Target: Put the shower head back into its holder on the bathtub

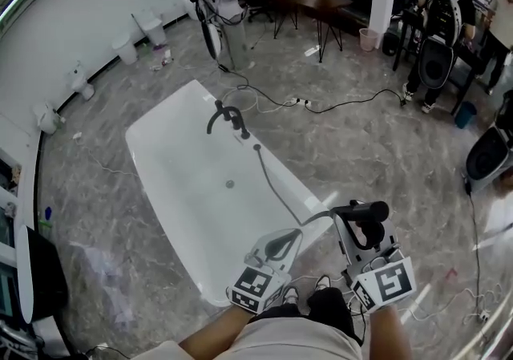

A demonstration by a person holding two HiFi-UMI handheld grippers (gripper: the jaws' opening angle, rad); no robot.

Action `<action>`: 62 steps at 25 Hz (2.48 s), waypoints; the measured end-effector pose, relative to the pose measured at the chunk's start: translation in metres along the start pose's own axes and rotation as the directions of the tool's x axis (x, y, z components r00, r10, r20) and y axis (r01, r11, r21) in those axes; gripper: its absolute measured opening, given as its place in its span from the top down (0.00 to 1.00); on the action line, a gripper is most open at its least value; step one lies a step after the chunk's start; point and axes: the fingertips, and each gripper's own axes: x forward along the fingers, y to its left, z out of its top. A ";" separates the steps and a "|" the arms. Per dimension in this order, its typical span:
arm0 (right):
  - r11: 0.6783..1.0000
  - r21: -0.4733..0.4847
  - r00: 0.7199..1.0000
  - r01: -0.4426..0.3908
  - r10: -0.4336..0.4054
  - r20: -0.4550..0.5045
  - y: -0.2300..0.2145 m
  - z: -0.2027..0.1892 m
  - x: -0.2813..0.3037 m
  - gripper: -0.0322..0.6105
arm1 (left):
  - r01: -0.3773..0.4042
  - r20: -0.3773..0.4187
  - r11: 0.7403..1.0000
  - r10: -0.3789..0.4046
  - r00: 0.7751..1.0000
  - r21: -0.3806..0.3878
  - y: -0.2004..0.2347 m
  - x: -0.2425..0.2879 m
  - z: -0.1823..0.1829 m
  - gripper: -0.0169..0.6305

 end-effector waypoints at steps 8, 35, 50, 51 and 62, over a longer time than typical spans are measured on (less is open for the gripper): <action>1.000 -0.003 1.000 -0.017 0.017 0.013 -0.053 -0.003 0.027 0.73 | -0.013 -0.006 1.000 0.013 1.000 0.005 0.010 0.056 0.004 0.97; 0.933 0.049 0.935 -0.356 0.356 0.007 -0.264 -0.005 0.171 0.73 | -0.301 0.014 0.951 0.303 0.953 -0.072 0.075 0.286 0.079 0.97; 0.934 0.020 0.934 -0.356 0.356 0.012 -0.254 0.006 0.236 0.73 | -0.332 0.024 0.940 0.334 0.942 -0.082 0.141 0.285 0.078 0.97; 0.931 0.019 0.931 -0.365 0.365 0.012 -0.256 0.007 0.242 0.73 | -0.338 0.022 0.937 0.341 0.940 -0.084 0.144 0.287 0.077 0.97; 0.817 0.024 0.817 -0.577 0.576 0.024 -0.308 0.005 0.339 0.73 | -0.566 0.032 0.811 0.575 0.817 -0.147 0.210 0.355 0.075 0.97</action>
